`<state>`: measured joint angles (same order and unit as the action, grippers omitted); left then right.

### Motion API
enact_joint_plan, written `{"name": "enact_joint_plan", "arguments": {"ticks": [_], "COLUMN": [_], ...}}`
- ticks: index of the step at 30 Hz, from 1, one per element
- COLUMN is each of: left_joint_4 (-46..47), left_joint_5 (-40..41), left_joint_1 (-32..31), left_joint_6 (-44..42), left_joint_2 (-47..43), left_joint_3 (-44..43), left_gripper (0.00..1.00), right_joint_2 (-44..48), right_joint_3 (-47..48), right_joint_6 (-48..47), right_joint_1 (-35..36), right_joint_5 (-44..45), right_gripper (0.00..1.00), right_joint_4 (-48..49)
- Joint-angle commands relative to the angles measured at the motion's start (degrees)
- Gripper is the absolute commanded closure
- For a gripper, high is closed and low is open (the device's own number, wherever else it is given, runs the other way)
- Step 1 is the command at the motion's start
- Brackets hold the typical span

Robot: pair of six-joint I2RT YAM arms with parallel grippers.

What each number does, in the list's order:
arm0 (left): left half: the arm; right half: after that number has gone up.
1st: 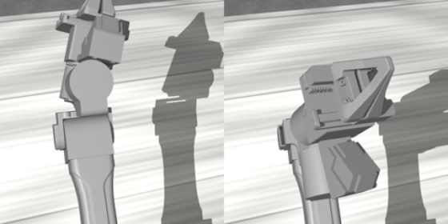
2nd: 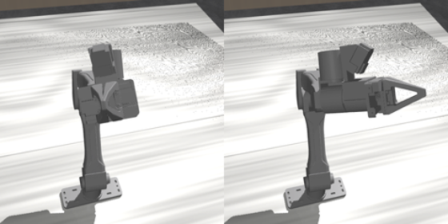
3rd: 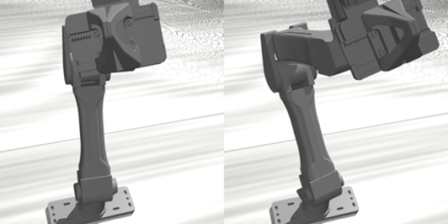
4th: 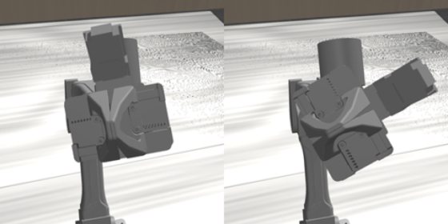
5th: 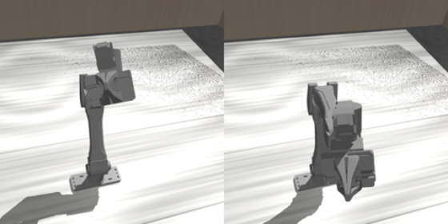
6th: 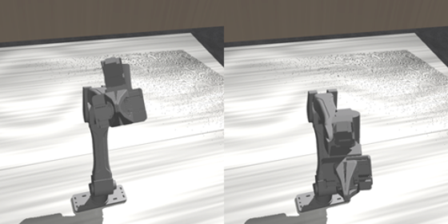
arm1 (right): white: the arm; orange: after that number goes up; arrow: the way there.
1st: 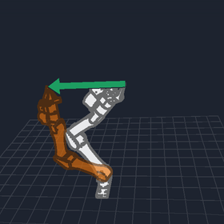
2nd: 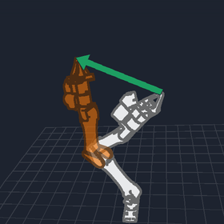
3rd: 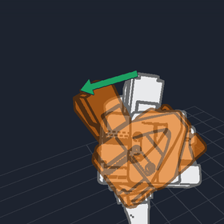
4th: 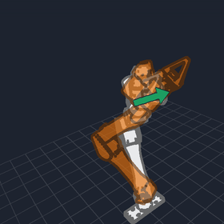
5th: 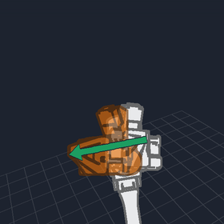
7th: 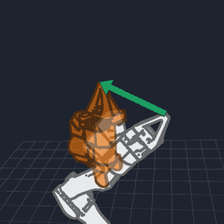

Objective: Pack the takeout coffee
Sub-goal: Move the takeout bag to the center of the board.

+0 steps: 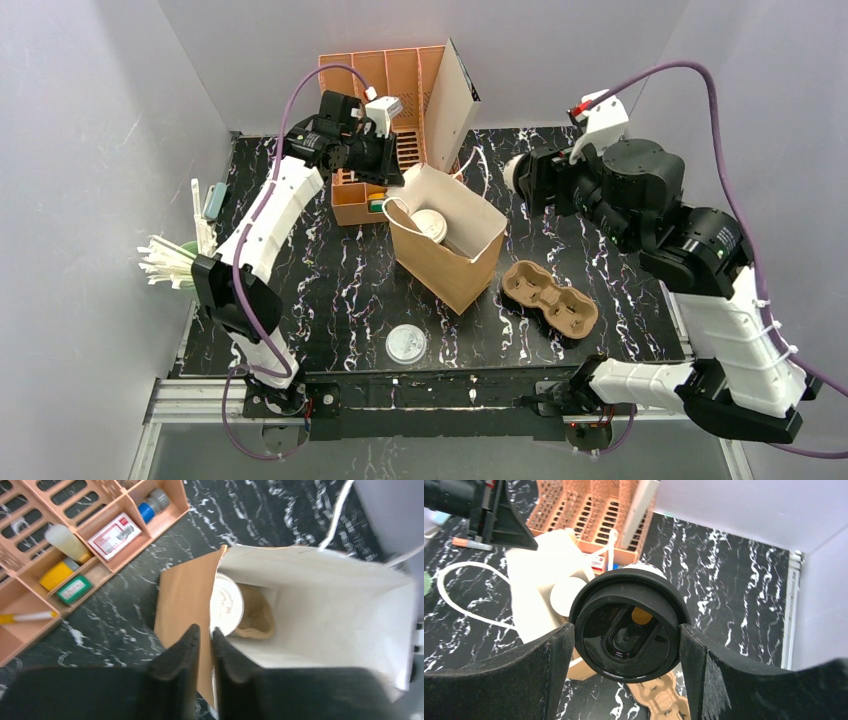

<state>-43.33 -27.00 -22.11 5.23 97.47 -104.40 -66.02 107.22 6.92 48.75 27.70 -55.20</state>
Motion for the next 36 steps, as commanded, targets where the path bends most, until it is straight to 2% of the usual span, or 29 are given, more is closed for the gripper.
{"name": "enact_joint_plan", "arguments": {"ticks": [1,7,12,20,23,25,28,32,34,36], "left_joint_4": [-1.0,-6.7,-8.8,-10.3,-8.0,-6.3,-5.7,-8.6,-11.3,-13.6], "left_joint_5": [6.8,16.4,24.3,37.7,38.8,38.4,37.8,37.2,36.1,32.7], "left_joint_1": [-0.3,1.7,5.3,8.9,10.8,11.3,11.3,11.3,11.3,11.4], "left_joint_6": [-0.8,-4.4,-3.9,-4.0,-2.9,-2.2,-1.1,-0.2,-1.2,-1.4], "left_joint_2": [0.1,-2.5,-7.8,-9.4,-10.2,-10.4,-10.1,-8.1,-6.1,-4.0], "left_joint_3": [-1.7,-3.8,-0.3,-0.5,1.2,2.2,1.9,-5.0,-11.6,-17.1], "left_gripper": [0.95,1.0,1.0,1.0,1.0,0.89,0.64,0.34,0.25,0.22], "right_joint_2": [1.9,0.6,-3.6,-5.2,-5.8,-6.9,-8.2,-9.4,-10.8,-13.2], "right_joint_3": [-4.1,-12.1,-16.2,-26.9,-30.3,-31.3,-34.3,-38.1,-39.0,-38.5], "right_joint_6": [4.5,9.4,13.5,14.2,13.6,12.7,10.9,7.7,6.7,6.0], "right_joint_1": [-0.2,-0.2,-0.2,-2.2,-3.4,-4.4,-5.8,-6.2,-6.4,-6.5], "right_joint_5": [7.0,4.9,-0.1,-9.5,-14.1,-15.9,-19.8,-21.6,-21.8,-21.7], "right_gripper": [0.18,0.19,0.2,0.21,0.22,0.22,0.21,0.22,0.22,0.21], "right_joint_4": [1.6,2.0,3.2,12.2,15.7,16.8,19.9,24.1,25.2,24.6]}}
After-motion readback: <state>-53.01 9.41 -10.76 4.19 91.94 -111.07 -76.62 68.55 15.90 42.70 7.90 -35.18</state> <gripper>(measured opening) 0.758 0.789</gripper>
